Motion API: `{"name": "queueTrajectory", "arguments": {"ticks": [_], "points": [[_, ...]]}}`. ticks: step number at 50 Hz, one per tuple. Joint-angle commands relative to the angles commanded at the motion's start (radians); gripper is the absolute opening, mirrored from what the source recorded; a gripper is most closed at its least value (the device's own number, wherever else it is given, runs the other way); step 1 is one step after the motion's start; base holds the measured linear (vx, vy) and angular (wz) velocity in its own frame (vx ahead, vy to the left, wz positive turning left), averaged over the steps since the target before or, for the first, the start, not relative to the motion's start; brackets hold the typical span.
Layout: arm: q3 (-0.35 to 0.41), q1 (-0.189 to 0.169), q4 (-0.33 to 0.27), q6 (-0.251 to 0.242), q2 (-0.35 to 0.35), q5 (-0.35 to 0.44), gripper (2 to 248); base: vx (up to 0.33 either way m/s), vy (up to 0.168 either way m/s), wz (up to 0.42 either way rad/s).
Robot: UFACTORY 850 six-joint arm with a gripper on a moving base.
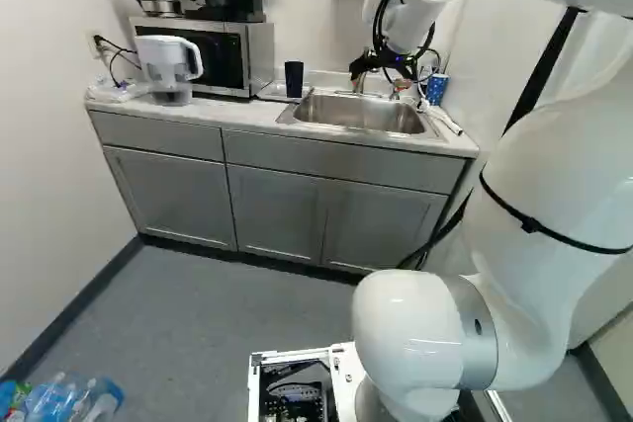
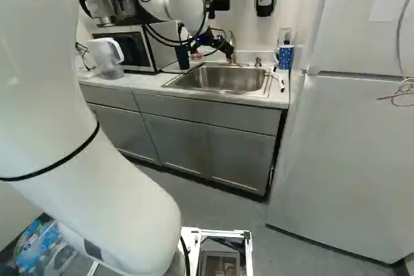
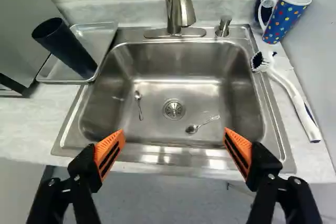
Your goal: Rinse the cup and place it in the tray
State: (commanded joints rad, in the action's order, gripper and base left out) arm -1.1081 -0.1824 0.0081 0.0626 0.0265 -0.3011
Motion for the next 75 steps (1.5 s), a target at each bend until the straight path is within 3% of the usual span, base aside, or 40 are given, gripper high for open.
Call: {"name": "queueTrajectory", "arguments": {"ticks": [33,75], "points": [[0.0,0.0,0.0,0.0,0.0,0.0,247,-0.124,-0.002,0.01],[0.027,0.005,0.0,-0.002,0.007,0.031,247,-0.001,0.0,0.0]]}}
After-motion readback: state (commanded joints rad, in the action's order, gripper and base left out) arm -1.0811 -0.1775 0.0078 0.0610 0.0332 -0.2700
